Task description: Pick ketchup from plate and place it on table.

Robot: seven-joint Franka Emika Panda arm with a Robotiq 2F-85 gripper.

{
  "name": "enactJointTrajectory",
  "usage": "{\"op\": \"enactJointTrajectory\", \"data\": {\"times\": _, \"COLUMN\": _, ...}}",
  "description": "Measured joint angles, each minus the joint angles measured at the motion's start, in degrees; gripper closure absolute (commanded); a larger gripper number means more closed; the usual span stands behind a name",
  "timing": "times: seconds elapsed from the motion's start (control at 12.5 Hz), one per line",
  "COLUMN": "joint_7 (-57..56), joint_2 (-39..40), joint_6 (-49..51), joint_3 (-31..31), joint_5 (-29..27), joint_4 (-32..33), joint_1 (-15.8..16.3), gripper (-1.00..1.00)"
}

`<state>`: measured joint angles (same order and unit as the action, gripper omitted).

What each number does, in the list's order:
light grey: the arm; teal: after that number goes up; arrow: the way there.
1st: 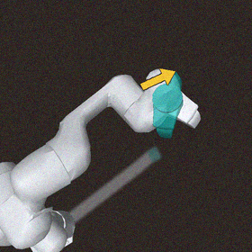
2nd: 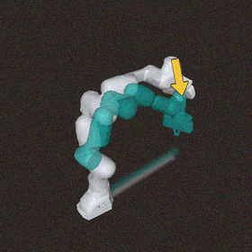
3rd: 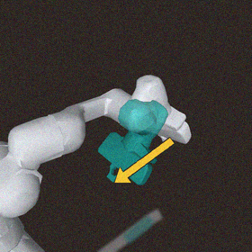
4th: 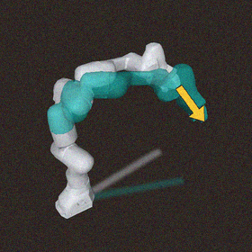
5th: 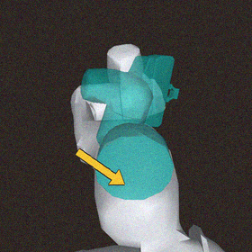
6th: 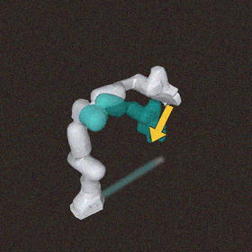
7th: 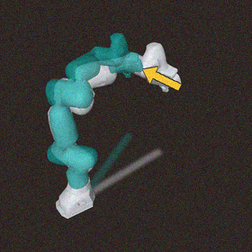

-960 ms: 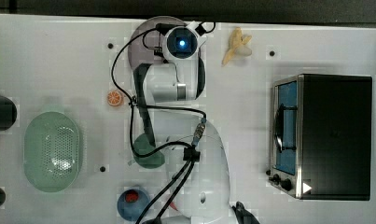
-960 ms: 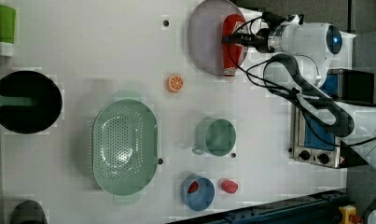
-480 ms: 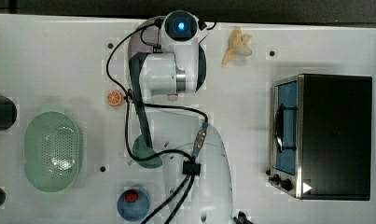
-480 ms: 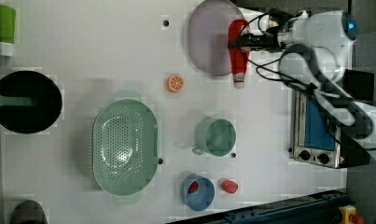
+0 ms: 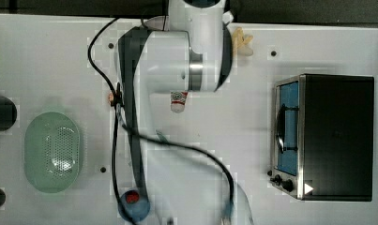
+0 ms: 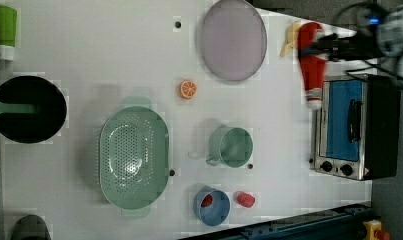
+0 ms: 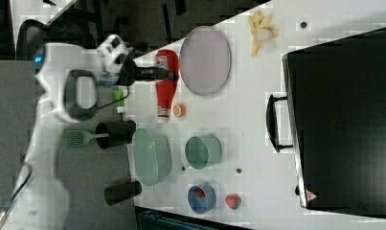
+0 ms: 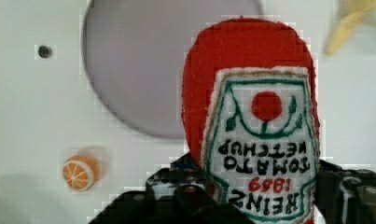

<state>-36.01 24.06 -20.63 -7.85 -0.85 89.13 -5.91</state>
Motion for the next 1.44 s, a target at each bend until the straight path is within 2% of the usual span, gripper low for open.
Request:
{"op": "enactJointTrajectory", "data": {"times": 0.24, "joint_7": 0.17, "joint_2": -8.62, "joint_6": 1.09, "joint_3": 1.55, "joint_5": -0.03, "joint_4": 3.97, "joint_1": -1.42, "gripper": -0.24}}
{"op": "enactJointTrajectory", "data": {"times": 0.48, "joint_7": 0.28, "joint_2": -13.43, "joint_6": -0.06, "joint_3": 2.13, "joint_5": 0.13, "joint_4": 11.58, "joint_1": -2.91, "gripper": -0.24}}
{"op": "enactJointTrajectory", "data": {"times": 0.72, "joint_7": 0.34, "joint_2": -14.23, "joint_6": -4.00, "joint_3": 3.41, "joint_5": -0.05, "joint_4": 21.82, "joint_1": -2.68, "gripper": -0.24}}
{"op": "enactJointTrajectory", "data": {"times": 1.12, "joint_7": 0.45, "joint_2": -10.80, "joint_6": -18.76, "joint_3": 3.73, "joint_5": -0.68, "joint_4": 38.10, "joint_1": -3.23, "gripper": -0.24}}
{"op": "enactJointTrajectory", "data": {"times": 1.2, "joint_7": 0.45, "joint_2": -9.88, "joint_6": -20.32, "joint_3": 3.75, "joint_5": 0.09, "joint_4": 39.89, "joint_1": -3.23, "gripper": -0.29}}
{"op": "enactJointTrajectory", "data": {"times": 1.44, "joint_7": 0.50, "joint_2": -5.99, "joint_6": -23.71, "joint_3": 3.86, "joint_5": 0.12, "joint_4": 42.13, "joint_1": -2.91, "gripper": -0.93}}
